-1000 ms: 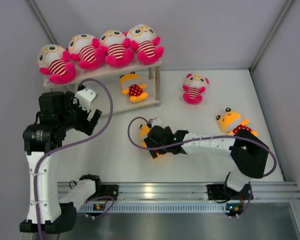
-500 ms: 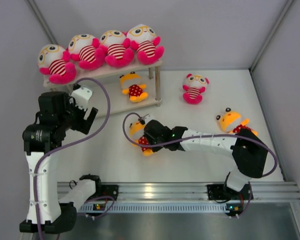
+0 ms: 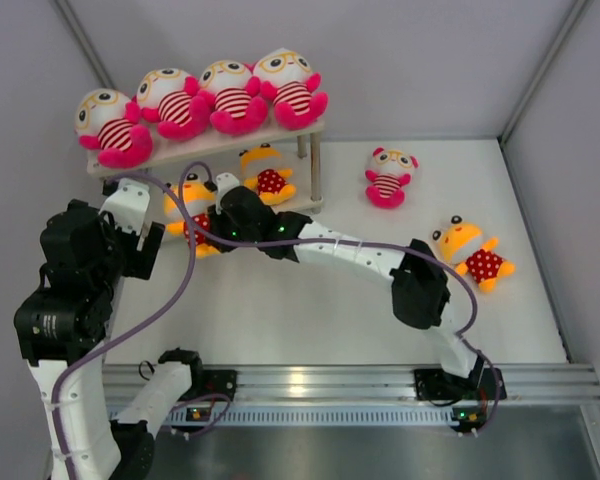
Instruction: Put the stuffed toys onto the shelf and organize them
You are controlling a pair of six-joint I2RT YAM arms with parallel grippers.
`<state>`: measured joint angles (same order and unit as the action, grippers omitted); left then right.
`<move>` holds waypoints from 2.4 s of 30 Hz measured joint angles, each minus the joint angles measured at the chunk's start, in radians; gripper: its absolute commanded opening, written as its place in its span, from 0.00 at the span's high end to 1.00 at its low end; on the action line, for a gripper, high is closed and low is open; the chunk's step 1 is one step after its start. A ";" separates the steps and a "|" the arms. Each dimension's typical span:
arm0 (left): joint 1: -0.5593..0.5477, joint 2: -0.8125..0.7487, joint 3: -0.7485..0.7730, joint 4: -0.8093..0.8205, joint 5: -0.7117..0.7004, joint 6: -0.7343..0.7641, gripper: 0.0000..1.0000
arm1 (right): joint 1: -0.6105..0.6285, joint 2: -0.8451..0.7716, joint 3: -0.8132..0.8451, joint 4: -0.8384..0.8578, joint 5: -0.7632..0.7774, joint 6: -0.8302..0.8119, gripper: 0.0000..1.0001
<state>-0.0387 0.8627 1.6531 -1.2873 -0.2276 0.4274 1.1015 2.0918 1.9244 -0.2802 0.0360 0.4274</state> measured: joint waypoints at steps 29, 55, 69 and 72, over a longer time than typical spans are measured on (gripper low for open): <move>-0.010 0.006 -0.009 -0.019 -0.010 -0.007 0.07 | -0.025 0.571 0.533 0.251 0.083 0.106 0.75; -0.011 0.005 -0.023 -0.020 -0.001 -0.006 0.07 | -0.063 0.581 0.512 0.305 0.074 0.116 0.33; -0.013 -0.035 -0.224 -0.018 0.063 0.050 0.11 | -0.061 0.581 0.470 0.338 0.032 0.154 0.99; -0.013 -0.047 -0.328 -0.018 0.102 0.099 0.11 | -0.061 0.581 0.470 0.347 0.024 0.177 1.00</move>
<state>-0.0517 0.8158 1.3254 -1.3056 -0.1253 0.5266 1.0405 2.6724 2.3939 0.0666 0.0605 0.6044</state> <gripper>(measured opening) 0.894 0.023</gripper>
